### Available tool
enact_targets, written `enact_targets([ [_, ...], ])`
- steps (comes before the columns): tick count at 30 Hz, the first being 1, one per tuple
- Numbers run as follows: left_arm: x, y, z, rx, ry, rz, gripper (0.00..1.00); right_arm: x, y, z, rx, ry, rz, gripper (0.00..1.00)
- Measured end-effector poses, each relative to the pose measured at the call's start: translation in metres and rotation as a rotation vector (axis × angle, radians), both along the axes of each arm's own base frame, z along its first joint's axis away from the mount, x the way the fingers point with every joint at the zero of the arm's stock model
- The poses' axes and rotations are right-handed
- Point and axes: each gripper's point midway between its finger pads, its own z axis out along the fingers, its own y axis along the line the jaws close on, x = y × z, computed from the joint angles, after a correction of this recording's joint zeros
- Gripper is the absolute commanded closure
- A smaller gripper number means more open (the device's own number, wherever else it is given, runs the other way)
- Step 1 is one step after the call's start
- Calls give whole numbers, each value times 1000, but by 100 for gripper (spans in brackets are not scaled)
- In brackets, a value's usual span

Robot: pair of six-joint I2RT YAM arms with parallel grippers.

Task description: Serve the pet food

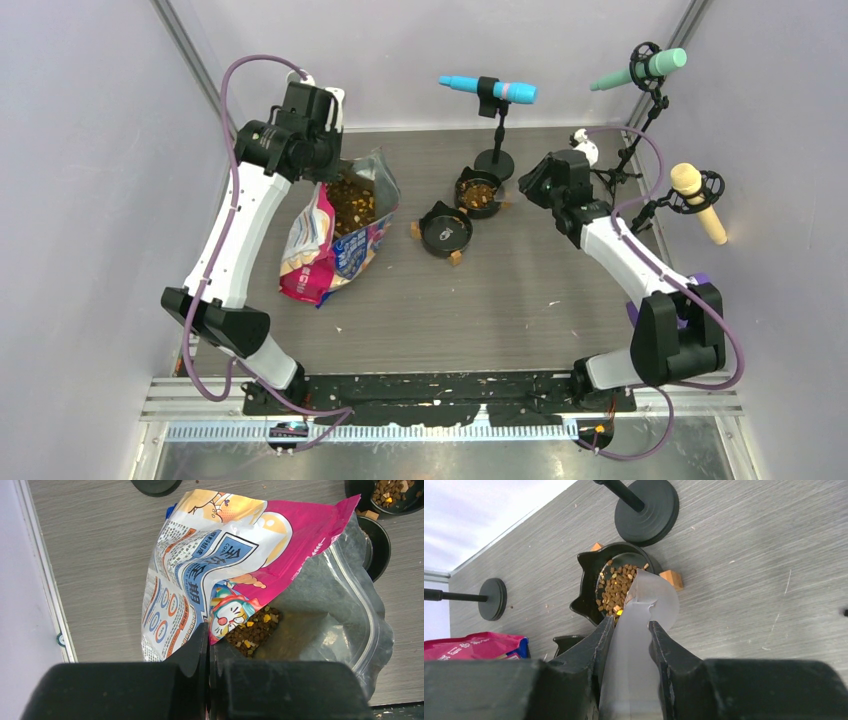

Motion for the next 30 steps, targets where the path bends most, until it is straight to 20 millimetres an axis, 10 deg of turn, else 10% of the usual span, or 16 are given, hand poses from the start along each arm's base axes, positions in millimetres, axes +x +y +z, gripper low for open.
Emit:
enact_targets([
  [7,0,-1,0,-5,-2,-5,100,-21,10,24,45,3,52,95],
  [20,-2,-6,0,-36,-4,-16,100,-65,103,163,541,-235,457,95],
  [30,-5,-10,0,-76,-6,-11,100,-112,172,228,522,-300,727,95],
])
